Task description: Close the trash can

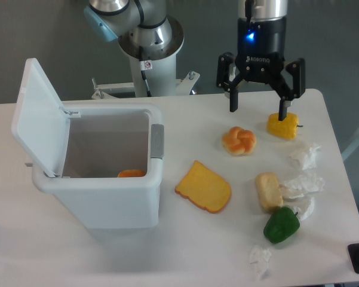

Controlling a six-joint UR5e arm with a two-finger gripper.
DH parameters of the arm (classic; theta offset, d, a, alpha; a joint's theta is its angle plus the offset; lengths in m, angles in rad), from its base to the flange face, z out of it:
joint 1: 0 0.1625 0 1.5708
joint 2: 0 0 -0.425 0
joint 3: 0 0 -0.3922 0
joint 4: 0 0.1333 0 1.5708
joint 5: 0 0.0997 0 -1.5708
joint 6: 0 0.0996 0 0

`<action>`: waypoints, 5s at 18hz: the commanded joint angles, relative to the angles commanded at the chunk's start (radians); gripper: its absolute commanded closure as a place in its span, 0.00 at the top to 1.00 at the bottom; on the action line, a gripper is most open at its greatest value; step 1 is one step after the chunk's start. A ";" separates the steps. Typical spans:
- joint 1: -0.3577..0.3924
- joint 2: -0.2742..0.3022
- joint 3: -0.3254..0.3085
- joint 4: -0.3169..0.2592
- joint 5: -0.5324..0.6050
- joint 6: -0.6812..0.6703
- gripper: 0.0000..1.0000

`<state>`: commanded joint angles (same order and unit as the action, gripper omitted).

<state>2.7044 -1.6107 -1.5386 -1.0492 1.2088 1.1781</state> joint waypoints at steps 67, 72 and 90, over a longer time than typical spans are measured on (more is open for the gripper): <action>-0.463 0.120 0.008 0.000 -0.615 -1.065 1.00; -0.494 0.115 0.008 0.000 -0.634 -1.063 1.00; -0.548 0.081 -0.015 0.000 -0.634 -1.057 1.00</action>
<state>2.1568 -1.5294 -1.5539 -1.0492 0.5752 0.1212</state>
